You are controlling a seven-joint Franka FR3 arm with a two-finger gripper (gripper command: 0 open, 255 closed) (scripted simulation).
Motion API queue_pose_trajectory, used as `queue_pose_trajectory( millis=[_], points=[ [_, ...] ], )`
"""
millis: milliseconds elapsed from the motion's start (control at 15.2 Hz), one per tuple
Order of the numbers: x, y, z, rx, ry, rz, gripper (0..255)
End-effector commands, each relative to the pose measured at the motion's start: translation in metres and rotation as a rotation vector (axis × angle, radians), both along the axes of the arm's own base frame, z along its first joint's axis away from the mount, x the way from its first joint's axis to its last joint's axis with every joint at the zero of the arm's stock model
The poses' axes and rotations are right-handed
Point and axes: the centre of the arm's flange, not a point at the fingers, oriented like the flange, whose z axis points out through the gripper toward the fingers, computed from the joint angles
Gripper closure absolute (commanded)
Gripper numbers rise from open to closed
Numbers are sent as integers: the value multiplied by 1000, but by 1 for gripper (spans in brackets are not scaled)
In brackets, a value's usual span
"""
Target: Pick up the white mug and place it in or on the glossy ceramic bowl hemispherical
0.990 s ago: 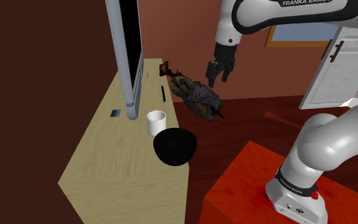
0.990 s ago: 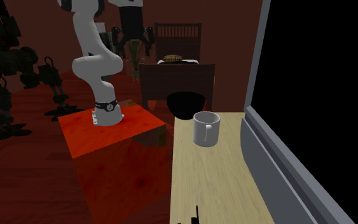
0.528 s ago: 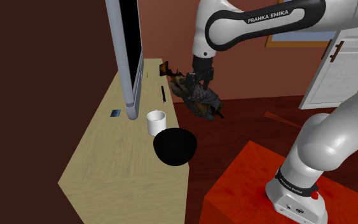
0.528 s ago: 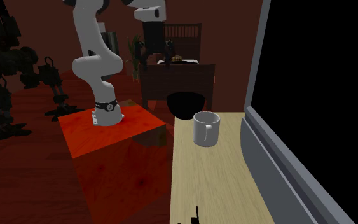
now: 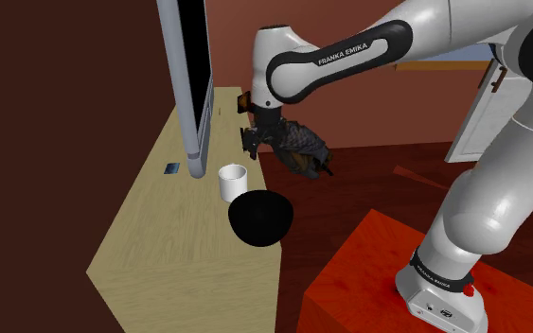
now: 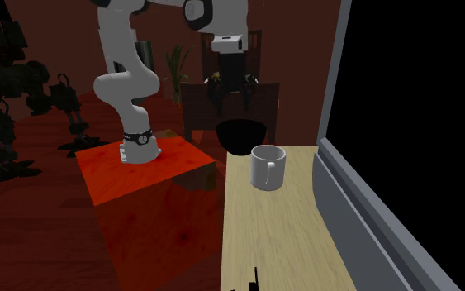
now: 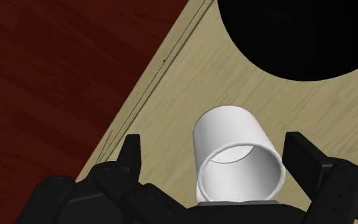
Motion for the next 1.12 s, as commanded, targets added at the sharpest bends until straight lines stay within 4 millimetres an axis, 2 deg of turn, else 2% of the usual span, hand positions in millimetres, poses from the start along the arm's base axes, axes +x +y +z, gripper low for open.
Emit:
queue_pose_trajectory(
  millis=[0,660,1056],
  points=[
    [19,16,-16,0,-1,2,0],
    [104,87,-86,-8,-8,12,0],
    [112,91,-117,-9,-8,12,0]
  ],
)
